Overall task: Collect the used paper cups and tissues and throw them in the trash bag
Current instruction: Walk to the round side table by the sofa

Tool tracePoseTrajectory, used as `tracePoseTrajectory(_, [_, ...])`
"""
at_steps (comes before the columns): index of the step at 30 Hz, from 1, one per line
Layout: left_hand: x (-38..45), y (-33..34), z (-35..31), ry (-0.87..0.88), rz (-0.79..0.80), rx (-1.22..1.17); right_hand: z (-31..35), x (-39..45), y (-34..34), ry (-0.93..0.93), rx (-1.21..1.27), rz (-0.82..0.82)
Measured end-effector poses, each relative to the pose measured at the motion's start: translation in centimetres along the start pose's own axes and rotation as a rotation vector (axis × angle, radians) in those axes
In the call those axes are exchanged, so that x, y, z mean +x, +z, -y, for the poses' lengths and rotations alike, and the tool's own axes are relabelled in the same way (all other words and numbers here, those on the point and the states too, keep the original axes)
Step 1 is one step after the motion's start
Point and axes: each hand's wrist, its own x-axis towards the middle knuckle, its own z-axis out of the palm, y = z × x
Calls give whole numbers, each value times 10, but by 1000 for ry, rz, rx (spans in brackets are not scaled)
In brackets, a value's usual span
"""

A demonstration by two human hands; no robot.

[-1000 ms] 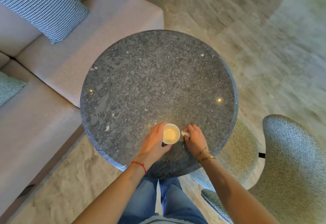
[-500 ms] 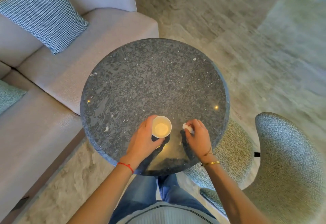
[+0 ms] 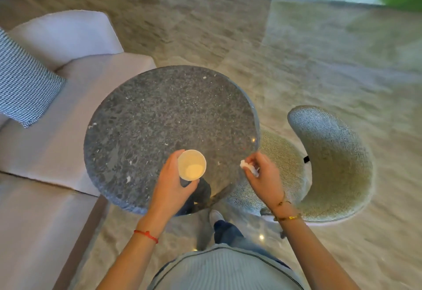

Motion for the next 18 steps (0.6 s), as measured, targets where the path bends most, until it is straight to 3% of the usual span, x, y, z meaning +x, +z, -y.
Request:
tracePoseTrajectory(9, [-73,8,-32,210,242,55,11,-166,-41,261,2,-208])
tracePoseTrajectory(18, [-122,79,-99,479,562,42,-7,-304,-93,566,-10,-480])
